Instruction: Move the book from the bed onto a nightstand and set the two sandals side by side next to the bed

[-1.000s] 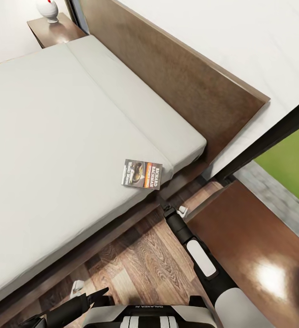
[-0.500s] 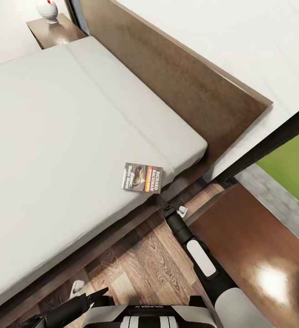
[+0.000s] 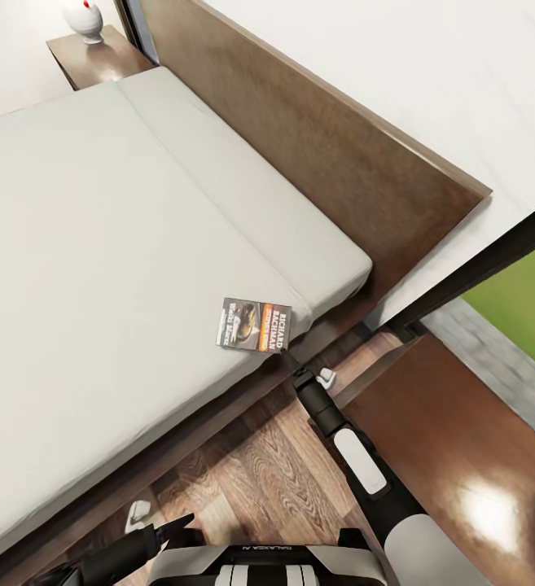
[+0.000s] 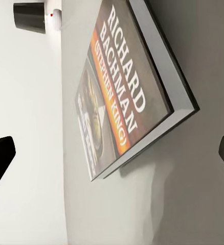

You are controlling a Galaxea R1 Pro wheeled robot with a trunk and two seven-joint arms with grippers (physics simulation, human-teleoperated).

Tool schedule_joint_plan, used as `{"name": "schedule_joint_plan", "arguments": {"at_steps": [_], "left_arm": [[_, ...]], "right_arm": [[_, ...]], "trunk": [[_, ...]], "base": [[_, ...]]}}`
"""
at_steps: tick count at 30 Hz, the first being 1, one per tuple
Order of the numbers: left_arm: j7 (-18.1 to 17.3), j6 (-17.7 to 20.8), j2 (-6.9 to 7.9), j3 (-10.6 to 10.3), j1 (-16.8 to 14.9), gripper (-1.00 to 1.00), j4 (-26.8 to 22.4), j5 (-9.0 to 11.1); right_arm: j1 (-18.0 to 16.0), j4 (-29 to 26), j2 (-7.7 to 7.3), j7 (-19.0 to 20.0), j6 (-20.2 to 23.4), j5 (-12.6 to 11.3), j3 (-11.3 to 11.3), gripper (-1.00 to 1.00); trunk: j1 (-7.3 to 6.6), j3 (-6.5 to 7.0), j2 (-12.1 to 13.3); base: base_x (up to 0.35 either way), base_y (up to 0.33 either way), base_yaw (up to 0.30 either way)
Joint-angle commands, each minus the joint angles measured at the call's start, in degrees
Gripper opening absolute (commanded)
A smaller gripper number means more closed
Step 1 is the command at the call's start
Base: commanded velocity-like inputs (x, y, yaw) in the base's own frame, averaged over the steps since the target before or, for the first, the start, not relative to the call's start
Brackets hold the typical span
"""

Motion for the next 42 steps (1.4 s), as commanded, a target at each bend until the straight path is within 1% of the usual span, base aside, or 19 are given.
{"name": "schedule_joint_plan", "arguments": {"at_steps": [1, 8, 18, 25, 32, 42], "left_arm": [[-0.2, 0.6, 0.04, -0.2, 0.0, 1.0, 0.0, 0.3], [-0.2, 0.6, 0.07, -0.1, 0.0, 1.0, 0.0, 0.3], [-0.2, 0.7, 0.07, -0.1, 0.0, 1.0, 0.0, 0.3], [-0.2, 0.6, 0.07, -0.1, 0.0, 1.0, 0.0, 0.3], [-0.2, 0.6, 0.07, -0.1, 0.0, 1.0, 0.0, 0.4], [-0.3, 0.6, 0.07, -0.1, 0.0, 1.0, 0.0, 0.3]], "right_arm": [[0.0, 0.0, 0.0, 0.2, 0.4, -0.6, 0.0, 1.0], [0.0, 0.0, 0.0, 0.2, 0.4, -0.6, 0.0, 1.0], [0.0, 0.0, 0.0, 0.2, 0.4, -0.6, 0.0, 1.0], [0.0, 0.0, 0.0, 0.2, 0.4, -0.6, 0.0, 1.0], [0.0, 0.0, 0.0, 0.2, 0.4, -0.6, 0.0, 1.0], [0.0, 0.0, 0.0, 0.2, 0.4, -0.6, 0.0, 1.0]], "trunk": [[0.0, -0.02, 0.0], [0.0, -0.02, 0.0], [2.2, -1.82, -4.0], [2.2, -1.82, -4.0], [2.2, -1.82, -4.0], [2.2, -1.82, -4.0]], "base": [[0.004, 0.0, 0.0], [0.001, 0.0, 0.0], [0.0, 0.0, 0.0], [0.001, 0.0, 0.0], [0.113, 0.0, 0.0], [0.006, 0.0, 0.0]]}}
